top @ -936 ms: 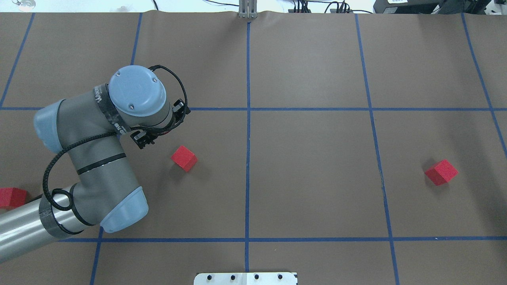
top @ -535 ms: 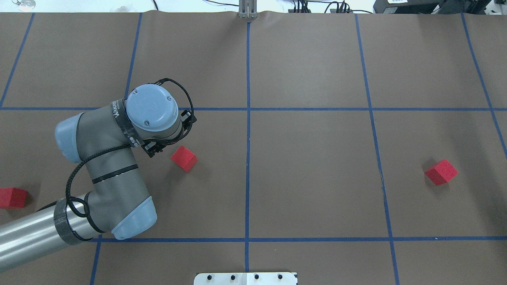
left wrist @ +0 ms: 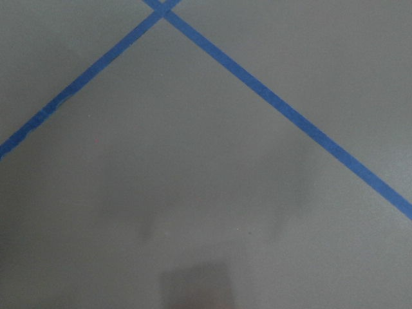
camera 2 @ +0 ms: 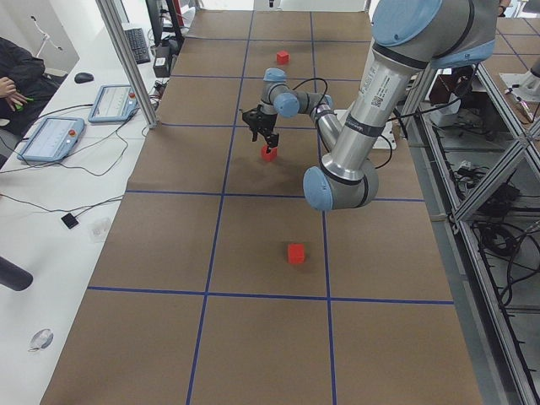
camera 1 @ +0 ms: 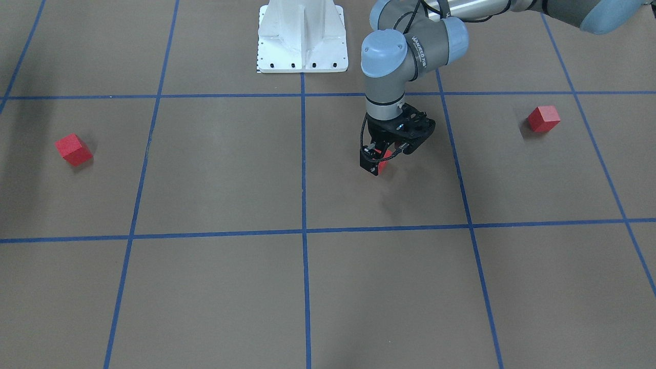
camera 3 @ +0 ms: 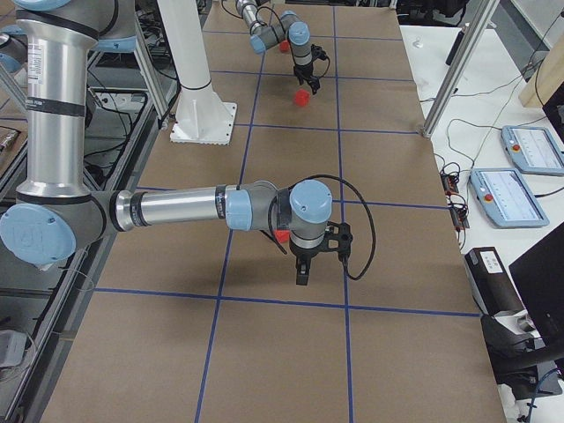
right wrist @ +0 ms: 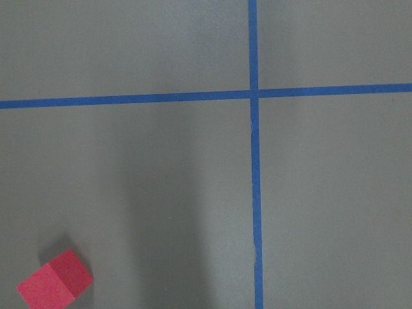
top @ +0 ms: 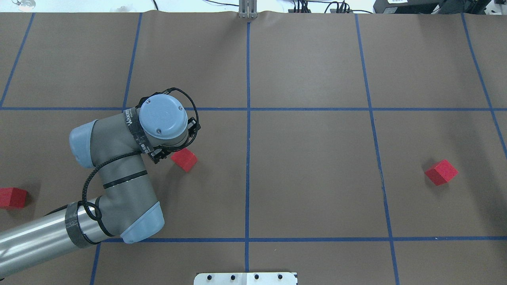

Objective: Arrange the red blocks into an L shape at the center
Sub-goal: 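Move the left gripper over the red cube near the table centre, then lower the left gripper and close it on the red cube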

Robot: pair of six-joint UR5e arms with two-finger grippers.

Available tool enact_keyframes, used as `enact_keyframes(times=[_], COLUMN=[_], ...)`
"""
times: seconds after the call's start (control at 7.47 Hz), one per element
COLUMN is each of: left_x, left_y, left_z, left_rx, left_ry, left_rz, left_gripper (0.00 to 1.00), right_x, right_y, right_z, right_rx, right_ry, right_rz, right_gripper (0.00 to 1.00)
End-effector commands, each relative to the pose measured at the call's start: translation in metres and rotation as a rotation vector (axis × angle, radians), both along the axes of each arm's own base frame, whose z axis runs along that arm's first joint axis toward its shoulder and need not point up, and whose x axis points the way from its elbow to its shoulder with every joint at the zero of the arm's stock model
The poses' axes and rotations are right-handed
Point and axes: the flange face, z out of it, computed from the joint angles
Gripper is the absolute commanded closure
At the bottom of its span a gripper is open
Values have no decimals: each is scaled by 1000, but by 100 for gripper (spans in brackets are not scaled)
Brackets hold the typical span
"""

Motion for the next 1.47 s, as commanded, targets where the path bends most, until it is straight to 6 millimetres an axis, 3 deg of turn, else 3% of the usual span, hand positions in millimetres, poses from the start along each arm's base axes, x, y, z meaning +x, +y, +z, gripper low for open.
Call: enact_keyframes(times=[0.0,0.67,1.07,1.2,1.34], left_x=[8,30,33,33,32], left_y=[6,13,15,15,16], left_z=[4,14,13,12,11], left_rx=[-5,-27,-22,-24,-24], left_ry=[-8,-29,-19,-16,-12], left_rz=[13,26,30,33,36], left_gripper=[1,1,1,10,26], right_x=[0,1,1,1,1], right_y=[1,3,3,3,3], right_z=[1,1,1,1,1], right_rx=[-2,-4,-4,-4,-4], right_ry=[0,0,0,-1,-1], right_rz=[0,1,1,1,1], right_gripper=[1,1,1,1,1])
